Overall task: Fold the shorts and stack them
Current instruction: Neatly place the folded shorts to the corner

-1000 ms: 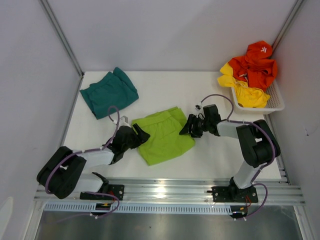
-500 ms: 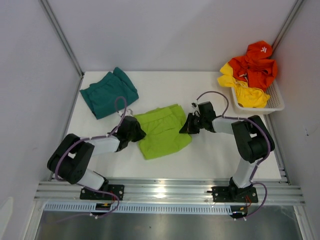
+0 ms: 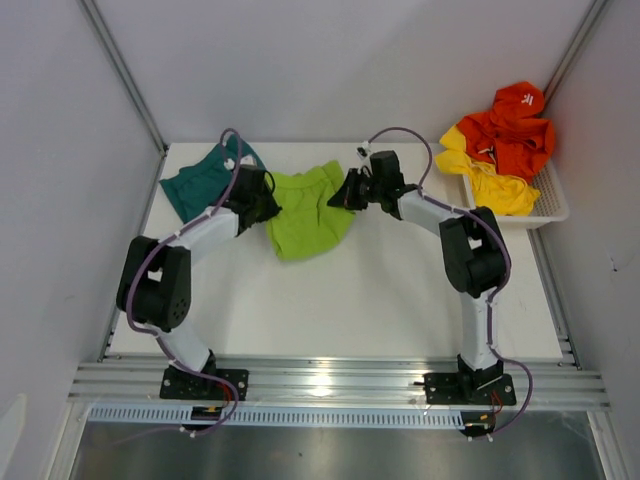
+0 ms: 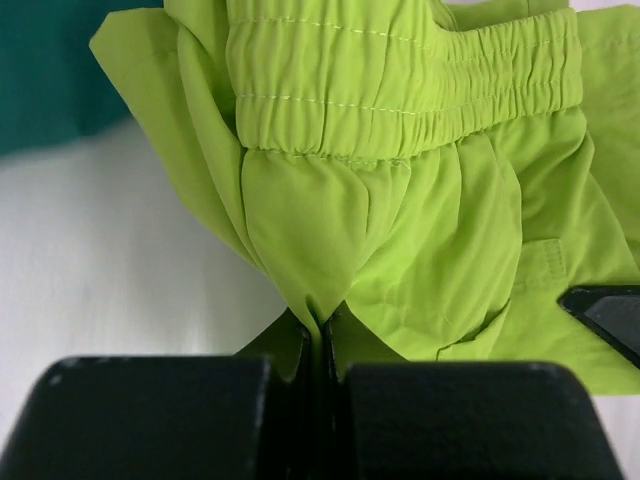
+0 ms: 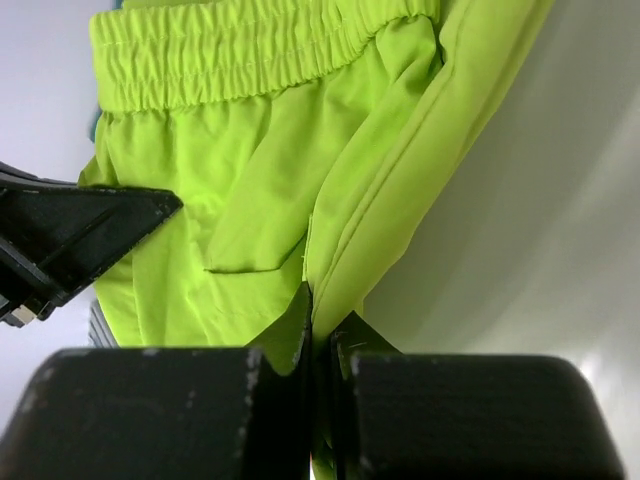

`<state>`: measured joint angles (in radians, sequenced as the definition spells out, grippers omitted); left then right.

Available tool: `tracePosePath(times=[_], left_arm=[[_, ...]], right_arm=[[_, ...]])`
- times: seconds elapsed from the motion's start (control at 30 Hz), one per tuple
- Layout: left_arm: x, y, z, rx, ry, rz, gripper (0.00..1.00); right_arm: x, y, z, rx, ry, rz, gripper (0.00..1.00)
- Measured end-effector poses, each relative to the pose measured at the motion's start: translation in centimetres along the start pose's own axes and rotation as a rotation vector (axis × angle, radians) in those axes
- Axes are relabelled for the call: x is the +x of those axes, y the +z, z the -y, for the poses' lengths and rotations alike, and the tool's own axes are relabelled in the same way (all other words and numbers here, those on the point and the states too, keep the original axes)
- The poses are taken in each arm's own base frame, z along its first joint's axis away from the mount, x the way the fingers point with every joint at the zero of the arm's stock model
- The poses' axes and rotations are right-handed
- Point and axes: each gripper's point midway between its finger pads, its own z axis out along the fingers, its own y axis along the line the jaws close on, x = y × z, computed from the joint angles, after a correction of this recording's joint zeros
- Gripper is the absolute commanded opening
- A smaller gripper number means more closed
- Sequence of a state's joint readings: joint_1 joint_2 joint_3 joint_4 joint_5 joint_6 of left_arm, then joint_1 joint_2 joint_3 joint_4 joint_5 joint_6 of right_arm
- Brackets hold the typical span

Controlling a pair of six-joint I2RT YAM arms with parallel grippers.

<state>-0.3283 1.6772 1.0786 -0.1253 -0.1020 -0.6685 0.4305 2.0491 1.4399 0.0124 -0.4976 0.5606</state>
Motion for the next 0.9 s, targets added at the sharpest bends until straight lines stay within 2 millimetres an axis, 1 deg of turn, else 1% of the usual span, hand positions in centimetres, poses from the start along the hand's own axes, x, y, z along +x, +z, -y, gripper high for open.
tracePosePath(times=[0.1, 0.23, 0.37, 0.5, 0.57, 0.63, 0.7, 0.73, 0.8, 0.87, 0.9], left_arm=[[-3.4, 0.7, -0.3, -0.03, -0.007, 0.035, 0.0], [-6.6, 0.8, -1.2, -0.062, -0.014, 0.067, 0.0], [-9.9, 0.0, -1.0, -0.072, 0.013, 0.119, 0.0], [-14.4, -1.6, 0.0, -0.061, 0.032, 0.197, 0.0], [-16.6, -2.3, -0.3, -0.055, 0.022, 0.236, 0.0], [-18.9, -3.0, -1.6, -0.065, 0.0, 0.274, 0.0], [-20.5, -3.3, -3.6, -0.092, -0.028, 0.297, 0.0], [-21.0, -3.4, -4.6, -0.106, -0.04, 0.303, 0.0], [-21.7, -3.4, -6.5, -0.133, -0.063, 0.308, 0.0], [-22.0, -3.2, -8.3, -0.157, -0.084, 0.304, 0.0], [-22.2, -3.2, -9.1, -0.167, -0.093, 0.305, 0.0]], right_arm=[[-2.6, 2.2, -1.1, -0.054, -0.002, 0.039, 0.0], [-5.0, 4.6, -3.1, -0.158, 0.002, 0.081, 0.0], [-7.3, 6.4, -6.0, -0.288, 0.0, 0.147, 0.0], [-9.7, 7.7, -9.1, -0.402, -0.003, 0.217, 0.0], [-10.8, 8.3, -10.7, -0.46, -0.005, 0.256, 0.0], [-12.0, 8.9, -12.4, -0.523, -0.001, 0.3, 0.0], [-12.6, 9.7, -13.6, -0.572, 0.024, 0.338, 0.0], [-13.0, 10.0, -14.3, -0.6, 0.034, 0.365, 0.0], [-13.2, 10.8, -14.9, -0.634, 0.082, 0.416, 0.0], [-12.8, 11.9, -14.9, -0.644, 0.141, 0.452, 0.0], [-12.4, 12.8, -14.6, -0.637, 0.179, 0.471, 0.0]])
